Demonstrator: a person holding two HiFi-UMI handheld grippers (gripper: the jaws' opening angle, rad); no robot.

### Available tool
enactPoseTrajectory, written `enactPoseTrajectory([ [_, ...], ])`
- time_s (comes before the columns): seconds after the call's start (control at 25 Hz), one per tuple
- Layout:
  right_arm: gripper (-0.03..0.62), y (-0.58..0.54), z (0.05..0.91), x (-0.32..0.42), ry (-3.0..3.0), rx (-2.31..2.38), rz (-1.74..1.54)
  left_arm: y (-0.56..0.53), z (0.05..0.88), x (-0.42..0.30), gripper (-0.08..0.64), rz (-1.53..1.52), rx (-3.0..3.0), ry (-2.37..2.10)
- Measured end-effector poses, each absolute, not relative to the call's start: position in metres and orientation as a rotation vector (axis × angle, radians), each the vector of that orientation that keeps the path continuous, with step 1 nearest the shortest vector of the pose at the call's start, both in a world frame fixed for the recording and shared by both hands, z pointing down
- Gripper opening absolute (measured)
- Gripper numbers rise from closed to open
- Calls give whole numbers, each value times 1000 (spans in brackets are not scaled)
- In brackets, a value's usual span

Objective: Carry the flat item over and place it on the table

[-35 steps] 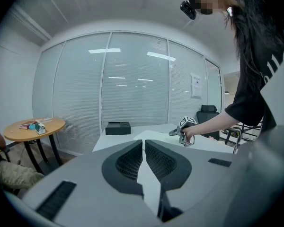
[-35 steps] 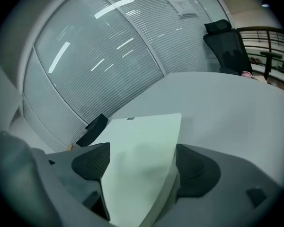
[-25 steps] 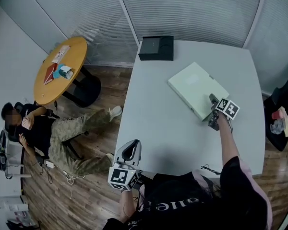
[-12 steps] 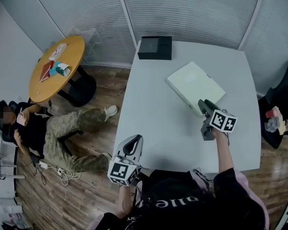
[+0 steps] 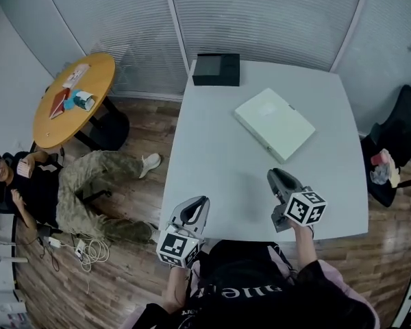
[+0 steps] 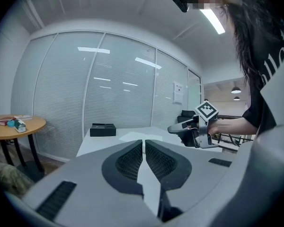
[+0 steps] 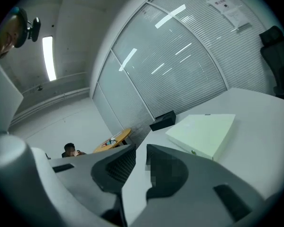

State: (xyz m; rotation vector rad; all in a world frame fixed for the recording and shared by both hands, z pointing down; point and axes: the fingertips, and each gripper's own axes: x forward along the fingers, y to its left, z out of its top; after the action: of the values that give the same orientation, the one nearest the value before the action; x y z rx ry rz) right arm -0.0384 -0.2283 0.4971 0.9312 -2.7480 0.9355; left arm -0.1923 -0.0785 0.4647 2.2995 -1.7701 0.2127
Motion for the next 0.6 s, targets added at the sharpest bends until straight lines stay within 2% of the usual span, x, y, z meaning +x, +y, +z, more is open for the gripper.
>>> enactPoseTrajectory([
  [0.6,44,-148,482,-43,-2772,727,632,-60,459,-146,35,206,2356,-1718],
])
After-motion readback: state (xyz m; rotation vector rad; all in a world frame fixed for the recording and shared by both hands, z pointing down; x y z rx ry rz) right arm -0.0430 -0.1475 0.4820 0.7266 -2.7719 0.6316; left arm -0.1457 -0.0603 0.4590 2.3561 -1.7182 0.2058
